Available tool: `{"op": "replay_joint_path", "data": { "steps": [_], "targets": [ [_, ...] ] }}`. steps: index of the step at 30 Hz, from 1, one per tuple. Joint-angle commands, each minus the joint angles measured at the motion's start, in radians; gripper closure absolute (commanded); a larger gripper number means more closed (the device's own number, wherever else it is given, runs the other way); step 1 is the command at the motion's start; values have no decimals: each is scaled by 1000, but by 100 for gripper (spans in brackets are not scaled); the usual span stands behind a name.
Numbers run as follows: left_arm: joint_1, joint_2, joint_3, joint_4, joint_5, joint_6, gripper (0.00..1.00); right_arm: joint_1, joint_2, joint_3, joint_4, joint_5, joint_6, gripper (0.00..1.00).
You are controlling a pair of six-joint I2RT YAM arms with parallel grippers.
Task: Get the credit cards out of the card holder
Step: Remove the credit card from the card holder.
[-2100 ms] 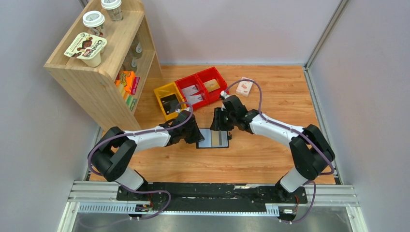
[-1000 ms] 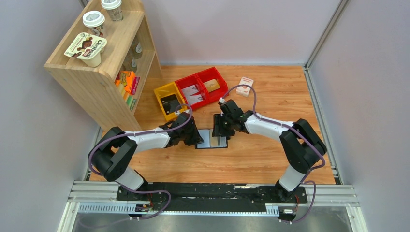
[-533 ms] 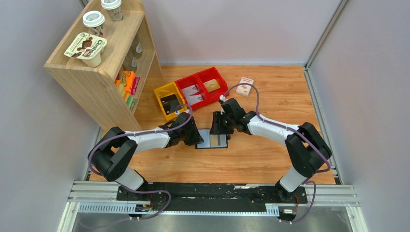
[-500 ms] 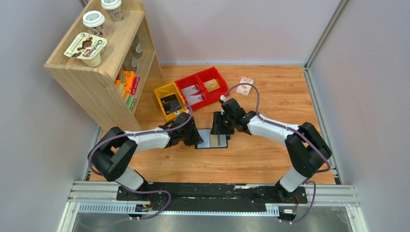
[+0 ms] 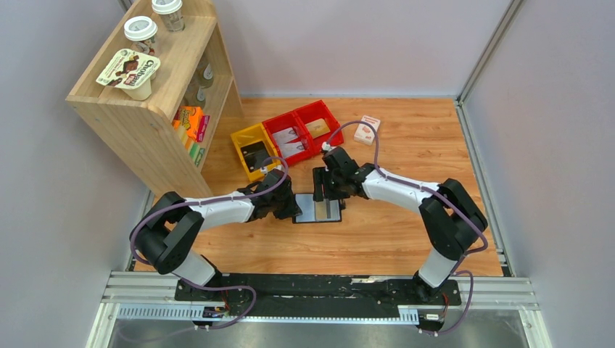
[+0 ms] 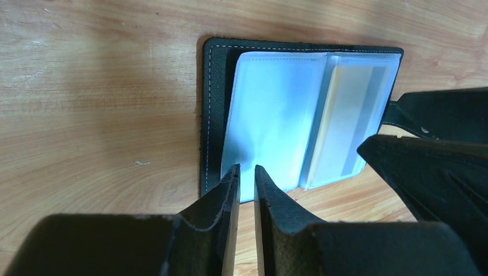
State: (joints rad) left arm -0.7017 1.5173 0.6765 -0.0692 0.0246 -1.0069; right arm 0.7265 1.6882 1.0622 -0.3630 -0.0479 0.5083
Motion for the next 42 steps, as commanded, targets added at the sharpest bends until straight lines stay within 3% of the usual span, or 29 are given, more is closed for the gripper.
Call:
{"op": "replay_joint_path", "data": {
  "steps": [1, 8, 22, 42],
  "targets": [
    [1, -12, 12, -38, -22, 16, 77, 7, 24, 79, -17, 92, -91, 35],
    [1, -11, 8, -35, -22, 13, 77, 7, 79, 143, -40, 77, -148, 30],
    [1, -11, 3, -23, -20, 13, 77, 8, 130, 137, -31, 89, -156, 29],
    [1, -12, 1, -20, -17, 11, 77, 7, 61, 127, -13, -49, -139, 39]
  ]
}}
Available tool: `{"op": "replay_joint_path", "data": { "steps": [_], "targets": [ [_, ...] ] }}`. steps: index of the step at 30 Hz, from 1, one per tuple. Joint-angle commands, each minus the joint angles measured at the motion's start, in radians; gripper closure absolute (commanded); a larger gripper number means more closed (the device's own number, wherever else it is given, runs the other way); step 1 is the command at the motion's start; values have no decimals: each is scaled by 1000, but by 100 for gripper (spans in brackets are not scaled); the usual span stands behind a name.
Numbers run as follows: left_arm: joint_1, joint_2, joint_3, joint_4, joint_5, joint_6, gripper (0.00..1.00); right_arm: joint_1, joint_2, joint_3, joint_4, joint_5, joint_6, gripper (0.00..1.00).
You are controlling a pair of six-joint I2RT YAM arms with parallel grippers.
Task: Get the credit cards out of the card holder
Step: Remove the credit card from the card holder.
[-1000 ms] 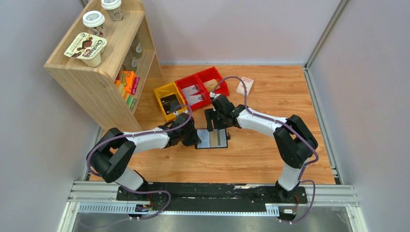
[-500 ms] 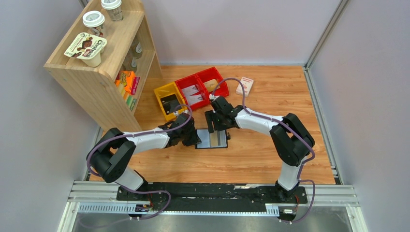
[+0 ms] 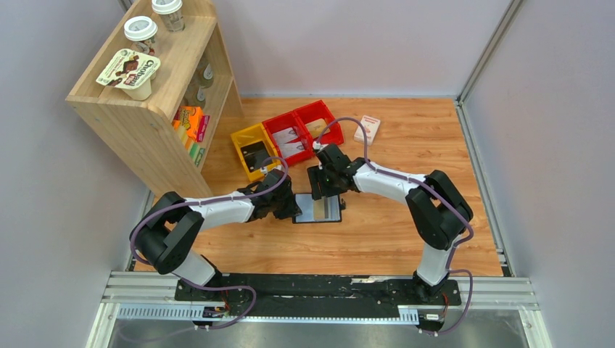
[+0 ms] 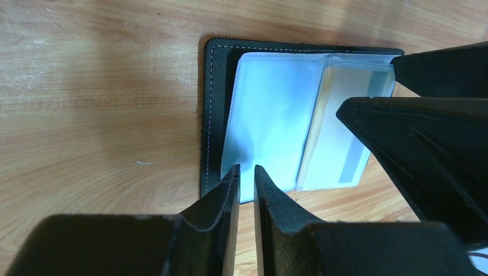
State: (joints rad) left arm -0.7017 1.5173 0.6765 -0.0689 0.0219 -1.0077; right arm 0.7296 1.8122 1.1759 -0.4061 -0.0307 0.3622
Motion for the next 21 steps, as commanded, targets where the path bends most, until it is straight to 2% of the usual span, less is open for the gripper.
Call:
{"op": "replay_joint_path", "data": {
  "steps": [1, 11, 21],
  "targets": [
    [1, -14, -2, -20, -14, 11, 77, 4, -74, 11, 35, -77, 12, 39],
    [2, -25, -12, -6, -14, 1, 77, 2, -143, -15, 88, -213, 99, 39],
    [1, -86, -52, 20, -19, -25, 77, 4, -53, -67, 237, -382, 218, 41]
  ]
}}
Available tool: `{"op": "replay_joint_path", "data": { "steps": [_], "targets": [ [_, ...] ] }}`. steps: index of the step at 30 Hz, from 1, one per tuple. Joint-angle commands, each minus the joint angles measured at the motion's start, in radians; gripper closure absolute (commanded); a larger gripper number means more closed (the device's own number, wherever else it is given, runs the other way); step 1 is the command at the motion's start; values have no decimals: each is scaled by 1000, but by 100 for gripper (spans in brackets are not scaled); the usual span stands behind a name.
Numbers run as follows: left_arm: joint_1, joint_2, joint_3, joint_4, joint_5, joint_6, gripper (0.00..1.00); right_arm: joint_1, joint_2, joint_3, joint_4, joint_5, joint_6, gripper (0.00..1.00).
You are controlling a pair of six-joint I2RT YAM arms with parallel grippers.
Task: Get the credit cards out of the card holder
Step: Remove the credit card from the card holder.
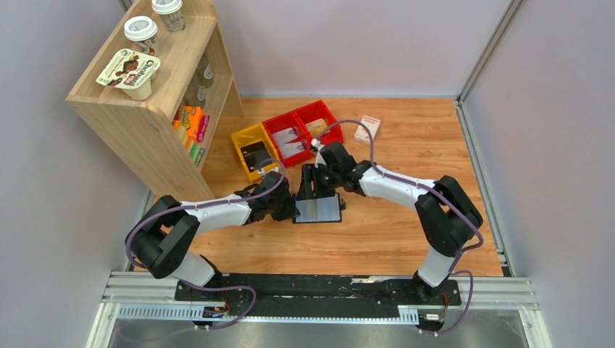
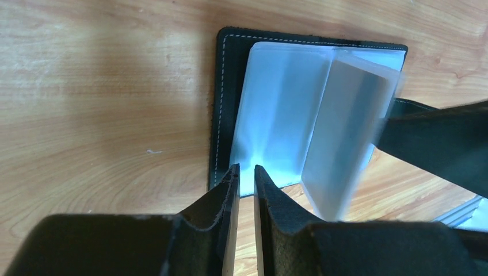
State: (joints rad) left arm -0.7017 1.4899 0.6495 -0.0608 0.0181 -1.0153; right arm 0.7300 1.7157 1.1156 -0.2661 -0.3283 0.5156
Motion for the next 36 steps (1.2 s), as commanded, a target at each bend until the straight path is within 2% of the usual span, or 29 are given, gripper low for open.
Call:
{"op": "replay_joint_path", "data": {
  "steps": [1, 7, 14, 21, 26, 30, 36],
  "targets": [
    [1, -65, -31, 12, -15, -20, 77, 3, 51, -5, 93, -78, 67, 41],
    [1, -146, -56, -19, -61, -20, 77, 2, 96, 15, 44, -60, 37, 39],
    [2, -235, -33, -48, -63, 15, 76, -46, 29, -69, 99, -37, 66, 39],
    [50, -103, 18, 55, 51, 37, 76, -101, 19, -157, 228, -127, 144, 41],
    [80, 25, 25, 119, 123, 41, 77, -116, 30, -191, 257, -141, 164, 42],
    [82, 92, 4, 136, 126, 35, 77, -126, 42, -198, 255, -153, 166, 42],
    [82, 109, -36, 139, 122, -9, 79, -127, 55, -200, 228, -149, 153, 43]
  ]
}}
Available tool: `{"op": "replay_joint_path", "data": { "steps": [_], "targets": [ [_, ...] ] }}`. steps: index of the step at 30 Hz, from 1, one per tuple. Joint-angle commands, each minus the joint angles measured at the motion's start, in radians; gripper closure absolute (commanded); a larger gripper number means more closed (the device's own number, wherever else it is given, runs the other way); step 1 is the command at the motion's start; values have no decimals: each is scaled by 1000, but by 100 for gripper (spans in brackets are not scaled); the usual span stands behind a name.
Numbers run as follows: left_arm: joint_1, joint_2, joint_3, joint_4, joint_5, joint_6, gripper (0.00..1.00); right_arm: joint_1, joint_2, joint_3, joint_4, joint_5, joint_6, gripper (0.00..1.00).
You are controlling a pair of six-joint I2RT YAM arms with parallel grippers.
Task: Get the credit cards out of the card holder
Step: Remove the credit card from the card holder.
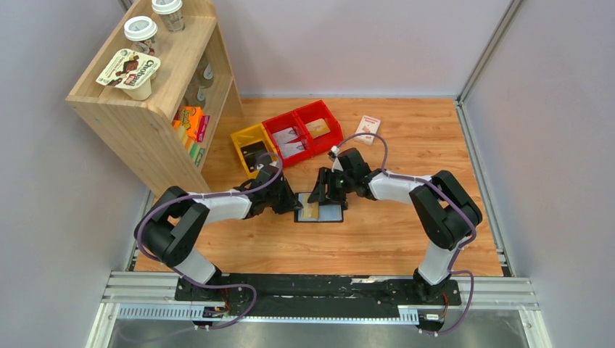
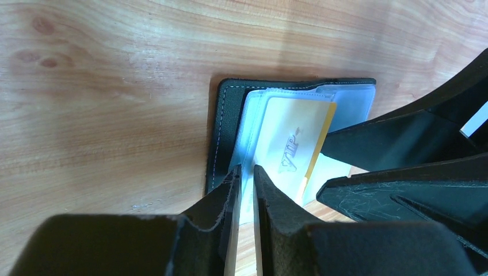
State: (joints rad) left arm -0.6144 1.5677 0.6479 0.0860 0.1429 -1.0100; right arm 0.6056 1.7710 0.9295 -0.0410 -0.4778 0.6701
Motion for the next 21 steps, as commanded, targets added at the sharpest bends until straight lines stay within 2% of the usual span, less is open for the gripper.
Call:
{"op": "replay_joint_path", "data": {
  "steps": [1, 4, 9, 16, 21],
  "targets": [
    [-5, 29, -37, -11, -6, -16, 79, -1, -1, -17, 7, -5, -1, 43],
    [-5, 20, -39, -18, -12, -16, 79, -3, -1, -29, 64, -41, 17, 48],
    [-5, 20, -39, -28, -8, -18, 80, -4, -25, -57, 160, -91, 49, 60],
    [-5, 11, -48, -31, -19, -25, 80, -27, -74, -141, 363, -159, 101, 74],
    [-5, 15, -48, -31, -16, -27, 81, -33, -55, -170, 475, -203, 141, 80]
  ]
}}
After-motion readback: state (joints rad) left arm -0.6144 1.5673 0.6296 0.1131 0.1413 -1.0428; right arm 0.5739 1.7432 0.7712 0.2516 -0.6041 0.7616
